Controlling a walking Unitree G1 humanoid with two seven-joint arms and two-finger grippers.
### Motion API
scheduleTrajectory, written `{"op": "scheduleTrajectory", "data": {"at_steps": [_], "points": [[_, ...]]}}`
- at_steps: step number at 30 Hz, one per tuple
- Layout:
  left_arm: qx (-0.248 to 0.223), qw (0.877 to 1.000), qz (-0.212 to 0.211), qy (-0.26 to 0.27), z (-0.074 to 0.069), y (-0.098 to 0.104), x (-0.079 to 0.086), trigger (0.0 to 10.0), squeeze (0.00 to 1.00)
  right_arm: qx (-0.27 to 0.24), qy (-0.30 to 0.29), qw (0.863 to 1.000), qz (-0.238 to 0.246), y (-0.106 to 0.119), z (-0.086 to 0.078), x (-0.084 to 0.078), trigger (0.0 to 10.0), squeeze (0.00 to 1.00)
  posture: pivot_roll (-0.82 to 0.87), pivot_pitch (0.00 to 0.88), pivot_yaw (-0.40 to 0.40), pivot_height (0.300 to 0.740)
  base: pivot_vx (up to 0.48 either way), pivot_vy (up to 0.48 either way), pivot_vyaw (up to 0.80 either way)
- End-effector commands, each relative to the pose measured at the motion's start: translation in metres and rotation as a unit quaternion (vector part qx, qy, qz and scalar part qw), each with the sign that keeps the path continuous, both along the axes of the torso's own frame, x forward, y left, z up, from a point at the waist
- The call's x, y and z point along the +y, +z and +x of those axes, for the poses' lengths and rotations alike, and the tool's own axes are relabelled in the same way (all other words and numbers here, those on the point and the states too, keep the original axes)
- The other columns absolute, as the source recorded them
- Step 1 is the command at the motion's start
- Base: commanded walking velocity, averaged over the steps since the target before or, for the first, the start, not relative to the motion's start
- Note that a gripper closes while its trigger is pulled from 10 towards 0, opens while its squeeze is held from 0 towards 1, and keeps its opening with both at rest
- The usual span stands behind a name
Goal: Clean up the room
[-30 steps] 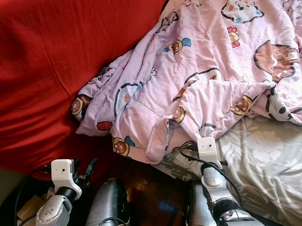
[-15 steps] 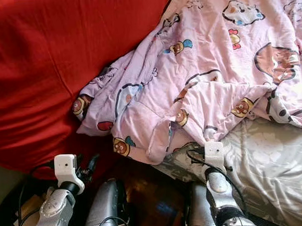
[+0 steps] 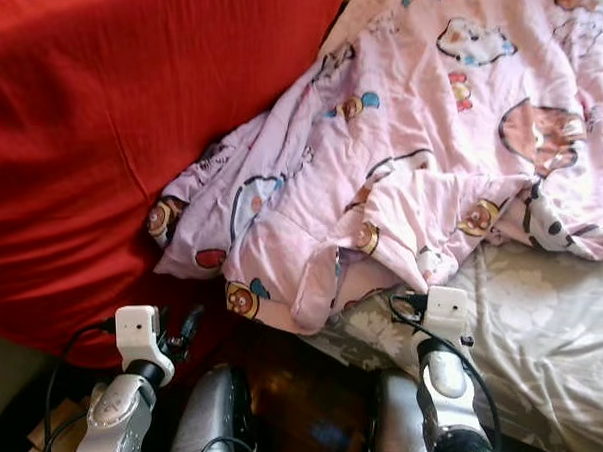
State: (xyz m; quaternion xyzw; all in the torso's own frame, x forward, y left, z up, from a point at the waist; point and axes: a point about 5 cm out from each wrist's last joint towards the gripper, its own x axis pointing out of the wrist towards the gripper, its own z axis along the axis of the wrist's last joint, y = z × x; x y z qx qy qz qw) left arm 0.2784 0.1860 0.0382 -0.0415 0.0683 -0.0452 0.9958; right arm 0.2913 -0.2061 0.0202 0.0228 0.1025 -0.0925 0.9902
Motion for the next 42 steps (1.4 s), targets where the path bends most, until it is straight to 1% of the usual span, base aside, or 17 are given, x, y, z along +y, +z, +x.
{"op": "scheduleTrajectory", "data": {"at_steps": [1,5,6,10,15,17,20,21,26,31,33,34,35,36,38,40,42], "points": [[0.017,1.000,0.008,0.015,-0.005,-0.008,0.009,10.0,0.00,0.004,-0.002,1.000,0.007,-0.004,-0.005,0.001,10.0,0.00,0.03,0.153,0.053,0.651,0.000,0.000,0.00],[0.025,0.999,0.010,0.018,-0.005,-0.012,0.013,10.0,0.00,0.000,-0.004,1.000,0.008,-0.003,-0.005,0.001,10.0,0.00,0.03,0.143,0.056,0.665,0.000,0.000,0.00],[0.031,0.999,0.012,0.022,-0.006,-0.015,0.015,10.0,0.00,-0.009,-0.001,1.000,0.012,-0.001,-0.004,0.003,10.0,0.00,0.03,0.137,0.059,0.675,0.000,0.000,0.00],[0.042,0.998,0.010,0.034,-0.009,-0.020,0.020,10.0,0.00,-0.009,0.002,1.000,0.011,-0.002,-0.004,0.005,10.0,0.00,0.03,0.127,0.059,0.695,0.000,0.000,0.00],[0.069,0.995,-0.002,0.065,-0.015,-0.032,0.027,10.0,0.00,-0.009,0.003,1.000,0.013,-0.002,-0.004,0.006,10.0,0.00,0.02,0.119,0.060,0.729,0.000,0.000,0.00],[0.075,0.995,-0.006,0.069,-0.016,-0.035,0.027,10.0,0.00,-0.008,0.003,1.000,0.012,-0.002,-0.005,0.006,10.0,0.00,0.02,0.117,0.060,0.740,0.000,0.000,0.00],[0.083,0.994,-0.012,0.072,-0.018,-0.038,0.027,10.0,0.00,-0.009,0.001,1.000,0.013,-0.002,-0.005,0.005,10.0,0.00,0.02,0.116,0.060,0.740,0.000,0.000,0.00],[0.102,0.992,-0.015,0.076,-0.021,-0.044,0.028,10.0,0.00,-0.010,0.000,1.000,0.013,-0.002,-0.005,0.004,10.0,0.00,0.02,0.114,0.061,0.740,0.000,0.000,0.00],[0.130,0.988,-0.005,0.080,-0.026,-0.053,0.031,10.0,0.00,-0.010,-0.005,1.000,0.012,-0.001,-0.004,0.003,10.0,0.00,0.03,0.130,0.059,0.740,0.000,0.000,0.00],[0.184,0.978,0.003,0.095,-0.041,-0.068,0.042,10.0,0.00,-0.009,-0.006,1.000,0.016,-0.001,-0.004,0.003,10.0,0.00,0.04,0.131,0.060,0.740,0.000,0.000,0.00],[0.192,0.977,0.006,0.095,-0.043,-0.071,0.042,10.0,0.00,-0.009,-0.006,1.000,0.017,-0.002,-0.004,0.004,10.0,0.00,0.04,0.131,0.060,0.740,0.000,0.000,0.00],[0.202,0.975,0.024,0.094,-0.046,-0.073,0.043,10.0,0.00,-0.013,-0.006,1.000,0.020,-0.001,-0.004,0.004,10.0,0.00,0.03,0.131,0.061,0.740,0.000,0.000,0.00],[0.219,0.971,0.029,0.090,-0.053,-0.079,0.044,10.0,0.00,-0.003,-0.001,1.000,0.019,-0.003,-0.004,0.005,10.0,0.00,0.03,0.130,0.061,0.740,0.000,0.000,0.00],[0.224,0.970,0.029,0.089,-0.055,-0.080,0.043,10.0,0.00,0.000,0.000,1.000,0.018,-0.003,-0.004,0.006,10.0,0.00,0.03,0.130,0.061,0.740,0.000,0.000,0.00],[0.244,0.966,0.030,0.084,-0.062,-0.087,0.041,10.0,0.00,-0.012,0.005,1.000,0.024,-0.001,-0.002,0.008,10.0,0.00,0.03,0.132,0.058,0.740,0.000,0.000,0.00],[0.261,0.962,0.034,0.070,-0.067,-0.092,0.037,10.0,0.00,-0.017,0.009,0.999,0.027,0.001,-0.001,0.010,10.0,0.00,0.03,0.131,0.054,0.740,0.000,0.000,0.00],[0.265,0.961,0.037,0.062,-0.069,-0.094,0.036,10.0,0.00,-0.017,0.010,0.999,0.027,0.001,-0.001,0.010,10.0,0.00,0.03,0.131,0.053,0.740,0.000,0.000,0.00]]}}
